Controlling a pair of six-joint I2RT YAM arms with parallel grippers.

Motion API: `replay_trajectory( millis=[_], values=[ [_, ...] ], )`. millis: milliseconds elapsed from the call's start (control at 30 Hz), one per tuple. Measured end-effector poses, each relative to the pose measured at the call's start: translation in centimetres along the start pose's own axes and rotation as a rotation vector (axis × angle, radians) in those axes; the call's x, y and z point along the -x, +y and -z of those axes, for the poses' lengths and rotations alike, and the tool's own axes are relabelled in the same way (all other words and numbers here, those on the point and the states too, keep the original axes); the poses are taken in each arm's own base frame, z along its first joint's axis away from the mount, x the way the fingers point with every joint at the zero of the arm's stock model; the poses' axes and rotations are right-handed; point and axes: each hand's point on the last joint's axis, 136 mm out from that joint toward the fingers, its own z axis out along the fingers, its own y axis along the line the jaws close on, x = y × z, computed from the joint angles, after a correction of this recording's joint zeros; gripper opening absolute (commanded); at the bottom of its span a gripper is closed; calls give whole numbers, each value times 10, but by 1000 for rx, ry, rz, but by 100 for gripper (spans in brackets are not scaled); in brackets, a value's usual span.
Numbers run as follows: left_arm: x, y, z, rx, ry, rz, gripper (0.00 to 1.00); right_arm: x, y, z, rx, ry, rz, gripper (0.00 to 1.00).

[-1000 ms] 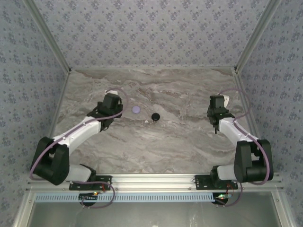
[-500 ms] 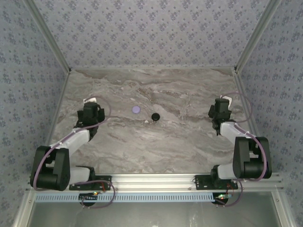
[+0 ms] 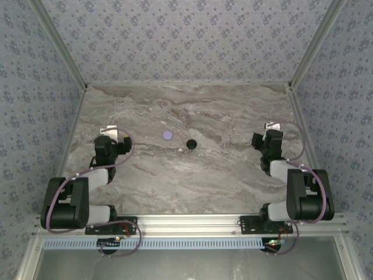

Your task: Insert the wireless bluetooth earbuds into the charging case

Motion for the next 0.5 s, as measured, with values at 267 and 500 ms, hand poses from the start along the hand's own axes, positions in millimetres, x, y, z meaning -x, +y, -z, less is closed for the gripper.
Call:
replay_trajectory(
  millis=[267,500],
  values=[
    [-3,-6,-7,-53,-40,-5,89,1,3,5,27,-70,18,66],
    [-10,-7,-14,-59,-32,-6,98,-5,6,-5,43,-69,24,68]
  ],
)
